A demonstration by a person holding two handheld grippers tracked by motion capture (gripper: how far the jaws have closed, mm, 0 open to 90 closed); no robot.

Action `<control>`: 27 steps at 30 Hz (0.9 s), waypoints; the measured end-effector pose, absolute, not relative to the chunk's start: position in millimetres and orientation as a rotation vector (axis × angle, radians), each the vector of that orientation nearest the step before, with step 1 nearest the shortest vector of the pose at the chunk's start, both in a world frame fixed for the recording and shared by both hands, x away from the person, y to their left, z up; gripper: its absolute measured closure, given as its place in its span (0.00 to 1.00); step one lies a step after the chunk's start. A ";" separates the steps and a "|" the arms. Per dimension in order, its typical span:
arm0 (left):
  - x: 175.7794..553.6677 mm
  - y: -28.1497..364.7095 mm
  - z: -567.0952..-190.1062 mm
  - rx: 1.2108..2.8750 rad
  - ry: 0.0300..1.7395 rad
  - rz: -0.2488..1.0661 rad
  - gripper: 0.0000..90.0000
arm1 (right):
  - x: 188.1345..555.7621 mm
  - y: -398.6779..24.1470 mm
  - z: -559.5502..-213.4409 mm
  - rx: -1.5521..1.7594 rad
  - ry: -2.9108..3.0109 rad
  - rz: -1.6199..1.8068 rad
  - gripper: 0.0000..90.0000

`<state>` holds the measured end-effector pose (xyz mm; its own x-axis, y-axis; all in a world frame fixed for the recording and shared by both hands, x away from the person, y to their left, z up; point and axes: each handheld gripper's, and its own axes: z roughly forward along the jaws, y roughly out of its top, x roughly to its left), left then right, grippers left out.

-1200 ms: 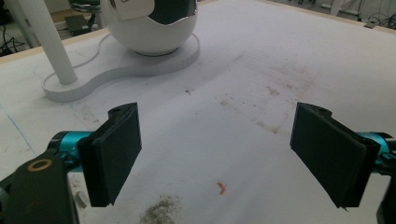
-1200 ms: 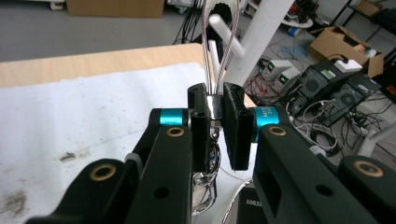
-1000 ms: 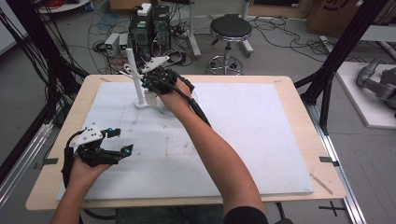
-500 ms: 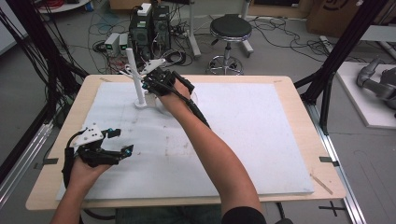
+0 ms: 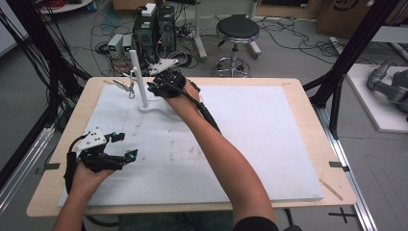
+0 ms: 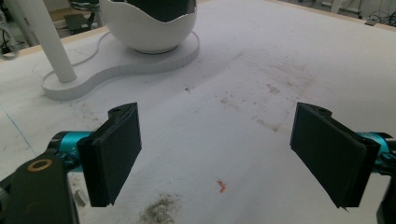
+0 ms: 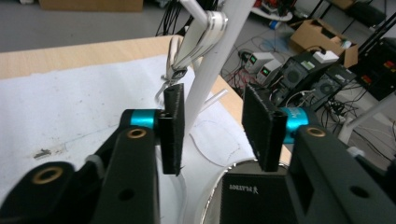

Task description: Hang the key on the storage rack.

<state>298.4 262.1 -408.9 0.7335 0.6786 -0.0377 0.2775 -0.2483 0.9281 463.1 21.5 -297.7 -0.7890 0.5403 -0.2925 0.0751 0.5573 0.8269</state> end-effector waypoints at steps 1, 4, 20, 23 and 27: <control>298.4 262.1 -408.9 1.832 0.745 0.452 0.18 | 461.5 17.7 -297.5 0.498 2.259 1.181 0.61; 298.6 261.4 -409.5 1.834 0.749 0.454 0.18 | 456.9 4.0 -299.2 0.515 2.239 1.202 0.57; 298.1 257.8 -408.8 1.834 0.741 0.447 0.18 | 427.9 -97.0 -305.6 0.674 2.214 1.227 0.37; 299.2 256.5 -409.0 1.835 0.745 0.451 0.18 | 422.4 -115.6 -305.8 0.690 2.181 1.245 0.36; 300.7 254.9 -409.1 1.837 0.740 0.447 0.18 | 417.5 -136.2 -307.7 0.727 2.187 1.216 0.34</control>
<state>300.7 254.9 -409.1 0.7383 0.6733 -0.0395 0.2791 -0.2517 0.9267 417.5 -136.2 -307.7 -0.7149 0.6738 -0.1866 0.1970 0.4503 0.8709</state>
